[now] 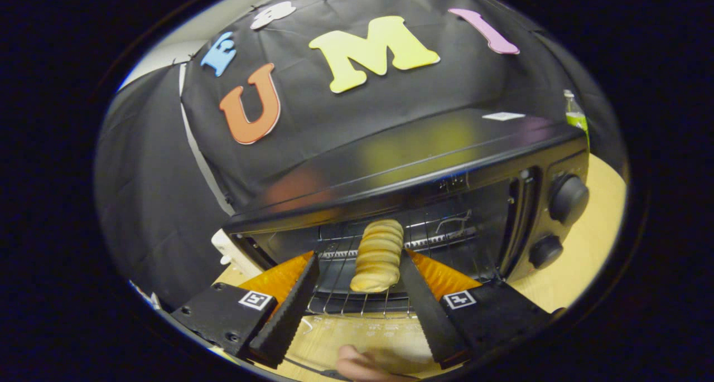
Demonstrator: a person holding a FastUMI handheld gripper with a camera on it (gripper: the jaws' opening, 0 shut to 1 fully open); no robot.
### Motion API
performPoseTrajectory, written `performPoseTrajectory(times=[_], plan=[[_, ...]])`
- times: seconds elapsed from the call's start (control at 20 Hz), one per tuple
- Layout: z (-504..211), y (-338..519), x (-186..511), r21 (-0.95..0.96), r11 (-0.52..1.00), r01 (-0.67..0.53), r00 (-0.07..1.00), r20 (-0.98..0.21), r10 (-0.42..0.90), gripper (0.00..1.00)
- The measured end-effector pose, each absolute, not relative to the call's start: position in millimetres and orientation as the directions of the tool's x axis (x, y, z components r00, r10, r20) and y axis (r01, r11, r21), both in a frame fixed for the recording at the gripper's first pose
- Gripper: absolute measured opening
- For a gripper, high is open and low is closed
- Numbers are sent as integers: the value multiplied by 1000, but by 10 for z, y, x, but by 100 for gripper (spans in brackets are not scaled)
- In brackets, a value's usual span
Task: Open the toaster oven, put the food inside, and close the toaster oven door.
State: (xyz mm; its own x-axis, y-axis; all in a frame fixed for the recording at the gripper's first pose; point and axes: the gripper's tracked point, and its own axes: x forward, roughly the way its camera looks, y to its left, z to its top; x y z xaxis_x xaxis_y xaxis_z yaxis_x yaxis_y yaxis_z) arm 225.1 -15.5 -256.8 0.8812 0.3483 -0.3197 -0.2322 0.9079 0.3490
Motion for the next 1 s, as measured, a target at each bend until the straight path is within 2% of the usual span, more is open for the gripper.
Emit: performPoseTrajectory(times=[0.15,0.25,0.45,0.6,0.75,0.85,1.0], plan=[[-2354,-123,1868,307,913,-269,893,-275,356,96],[-2276,-94,1582,292,916,-273,894,-275,354,100],[-2212,-4,1120,240,938,-250,898,-304,317,100],[-2266,40,829,189,960,-208,904,-338,262,100],[-2453,60,518,189,971,-148,878,-428,217,100],[-2541,-7,446,132,985,-107,870,-467,157,100],[-2738,3,467,62,992,-110,851,-510,127,100]])
